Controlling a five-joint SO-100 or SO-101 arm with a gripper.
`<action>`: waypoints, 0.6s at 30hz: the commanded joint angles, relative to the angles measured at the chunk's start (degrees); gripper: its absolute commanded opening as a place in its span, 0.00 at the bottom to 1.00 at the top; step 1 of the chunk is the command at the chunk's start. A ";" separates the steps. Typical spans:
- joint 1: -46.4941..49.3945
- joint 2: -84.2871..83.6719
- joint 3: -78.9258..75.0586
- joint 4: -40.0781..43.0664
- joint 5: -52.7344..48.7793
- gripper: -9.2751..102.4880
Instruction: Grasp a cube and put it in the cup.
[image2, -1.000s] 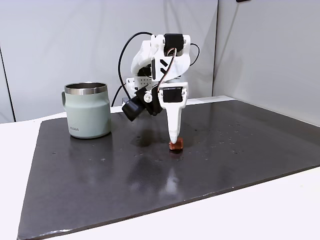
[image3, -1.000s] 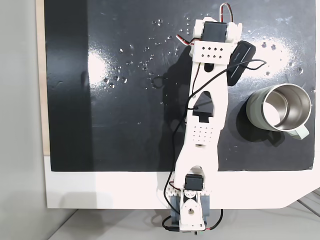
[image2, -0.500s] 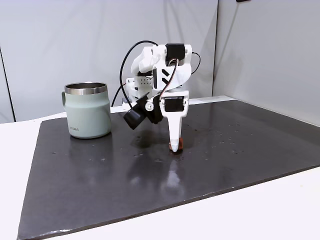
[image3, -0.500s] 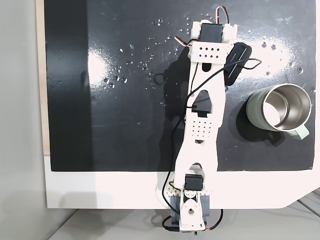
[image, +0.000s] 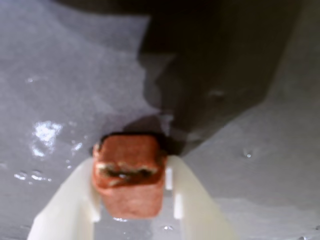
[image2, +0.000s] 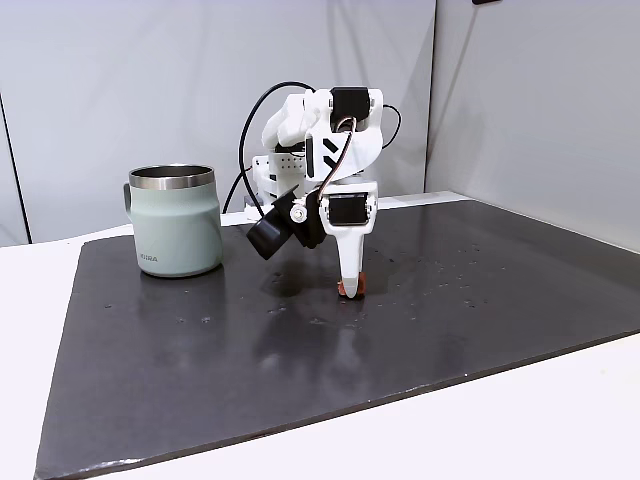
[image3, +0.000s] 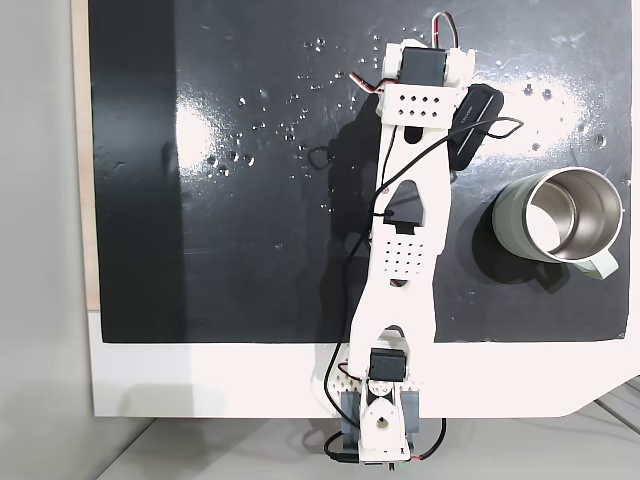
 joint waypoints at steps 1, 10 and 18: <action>0.44 0.97 -3.25 0.62 -0.18 0.12; -0.26 13.62 0.97 1.23 0.18 0.12; -0.44 31.64 10.55 1.14 1.41 0.12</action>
